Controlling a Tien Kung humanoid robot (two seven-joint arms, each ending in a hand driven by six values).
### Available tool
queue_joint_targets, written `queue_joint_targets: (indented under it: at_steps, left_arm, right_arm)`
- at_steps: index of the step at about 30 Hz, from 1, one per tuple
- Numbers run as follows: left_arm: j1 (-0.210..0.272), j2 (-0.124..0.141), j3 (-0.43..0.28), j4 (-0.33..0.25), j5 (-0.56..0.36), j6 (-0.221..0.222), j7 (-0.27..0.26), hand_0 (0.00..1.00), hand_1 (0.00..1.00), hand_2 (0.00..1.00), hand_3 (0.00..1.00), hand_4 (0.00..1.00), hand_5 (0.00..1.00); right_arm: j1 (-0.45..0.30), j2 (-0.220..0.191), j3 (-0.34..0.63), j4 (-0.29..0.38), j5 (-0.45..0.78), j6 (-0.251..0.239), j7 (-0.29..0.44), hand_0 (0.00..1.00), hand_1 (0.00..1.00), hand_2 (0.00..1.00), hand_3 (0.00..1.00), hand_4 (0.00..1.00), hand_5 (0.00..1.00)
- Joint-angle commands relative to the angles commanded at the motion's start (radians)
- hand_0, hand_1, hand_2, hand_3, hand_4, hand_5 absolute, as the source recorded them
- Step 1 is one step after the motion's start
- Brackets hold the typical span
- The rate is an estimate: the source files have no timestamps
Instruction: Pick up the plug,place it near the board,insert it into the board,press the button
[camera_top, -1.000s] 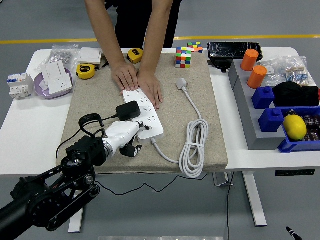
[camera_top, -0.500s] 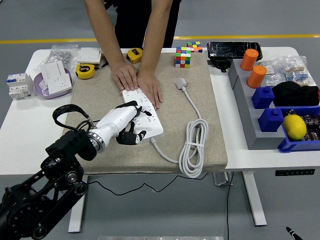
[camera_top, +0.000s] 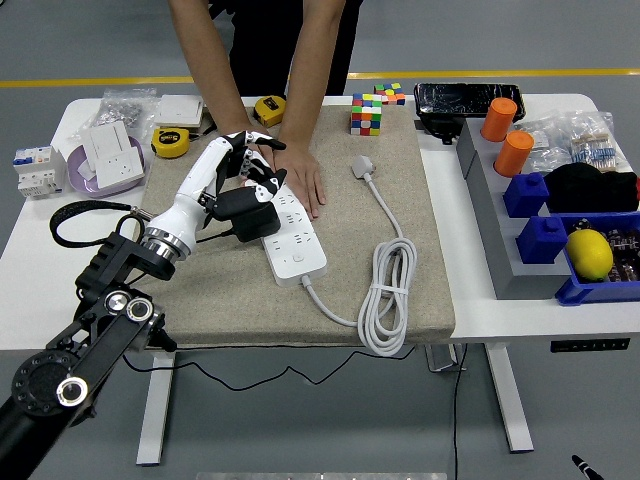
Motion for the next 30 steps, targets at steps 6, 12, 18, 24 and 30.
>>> queue_joint_targets:
  at_steps: [6, 12, 18, 24, 30]
  left_arm:
    - [-0.088, -0.008, 0.055, 0.185, -0.189, -0.01, 0.03, 0.849, 0.868, 0.81, 0.758, 0.978, 0.128]
    - [-0.128, -0.011, 0.107, 0.307, -0.041, -0.013, 0.082, 0.843, 0.855, 0.788, 0.747, 0.998, 0.151]
    - [-0.15, -0.019, 0.116, 0.365, 0.179, 0.025, 0.115, 0.798, 0.797, 0.726, 0.671, 0.998, 0.135]
    - [-0.167, -0.026, 0.118, 0.388, 0.376, 0.052, 0.138, 0.73, 0.737, 0.627, 0.616, 0.998, 0.123]
    - [-0.178, -0.034, 0.124, 0.404, 0.517, 0.064, 0.162, 0.709, 0.71, 0.598, 0.61, 0.998, 0.125]
  right_arm:
    - [0.005, -0.001, -0.001, 0.0, 0.003, -0.001, 0.0, 0.819, 0.738, 0.738, 0.768, 0.998, 0.942]
    - [0.006, -0.001, 0.001, 0.0, 0.004, -0.001, 0.0, 0.819, 0.738, 0.736, 0.768, 0.998, 0.944]
    - [0.006, -0.001, 0.001, 0.0, 0.006, -0.001, 0.001, 0.819, 0.738, 0.737, 0.768, 0.998, 0.945]
    - [0.008, -0.002, 0.0, 0.0, 0.007, -0.001, 0.002, 0.819, 0.738, 0.737, 0.768, 0.998, 0.945]
    - [0.009, -0.002, 0.002, 0.0, 0.005, -0.001, 0.001, 0.819, 0.738, 0.737, 0.767, 0.998, 0.946]
